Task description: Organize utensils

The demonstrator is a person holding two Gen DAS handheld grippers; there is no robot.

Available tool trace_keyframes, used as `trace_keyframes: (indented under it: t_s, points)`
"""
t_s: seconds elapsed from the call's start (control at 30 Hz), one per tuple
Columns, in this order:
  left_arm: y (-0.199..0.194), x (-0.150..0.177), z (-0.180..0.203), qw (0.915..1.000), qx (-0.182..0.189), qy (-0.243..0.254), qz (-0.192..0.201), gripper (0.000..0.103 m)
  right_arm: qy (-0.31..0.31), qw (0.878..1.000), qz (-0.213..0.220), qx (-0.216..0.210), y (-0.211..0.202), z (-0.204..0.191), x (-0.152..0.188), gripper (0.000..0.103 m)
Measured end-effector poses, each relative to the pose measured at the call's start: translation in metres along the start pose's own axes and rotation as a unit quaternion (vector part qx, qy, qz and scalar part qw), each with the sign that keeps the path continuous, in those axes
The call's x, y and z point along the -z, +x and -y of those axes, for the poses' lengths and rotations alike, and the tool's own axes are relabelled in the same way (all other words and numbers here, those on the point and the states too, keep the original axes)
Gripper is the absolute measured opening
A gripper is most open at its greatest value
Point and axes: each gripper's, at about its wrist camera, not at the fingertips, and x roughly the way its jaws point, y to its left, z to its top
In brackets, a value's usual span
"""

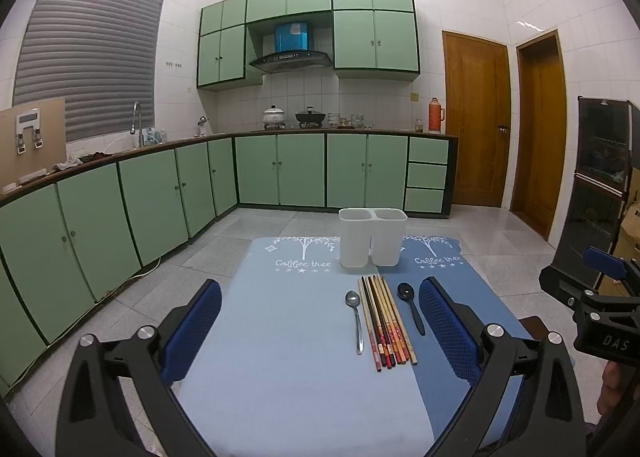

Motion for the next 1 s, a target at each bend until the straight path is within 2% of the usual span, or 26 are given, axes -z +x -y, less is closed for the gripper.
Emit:
trace_keyframes:
  t_s: [0.8, 1.0]
  points:
    - [-0.005, -0.001, 0.000, 1.0000, 0.000, -0.001, -0.007, 0.097, 0.002, 1.000, -0.013, 0.002, 0.010, 0.000, 0.007, 0.098]
    - [0.016, -0.002, -0.003, 0.9998, -0.003, 0.003, -0.018, 0.097, -0.003, 1.000, -0.023, 0.010, 0.023, 0.002, 0.004, 0.098]
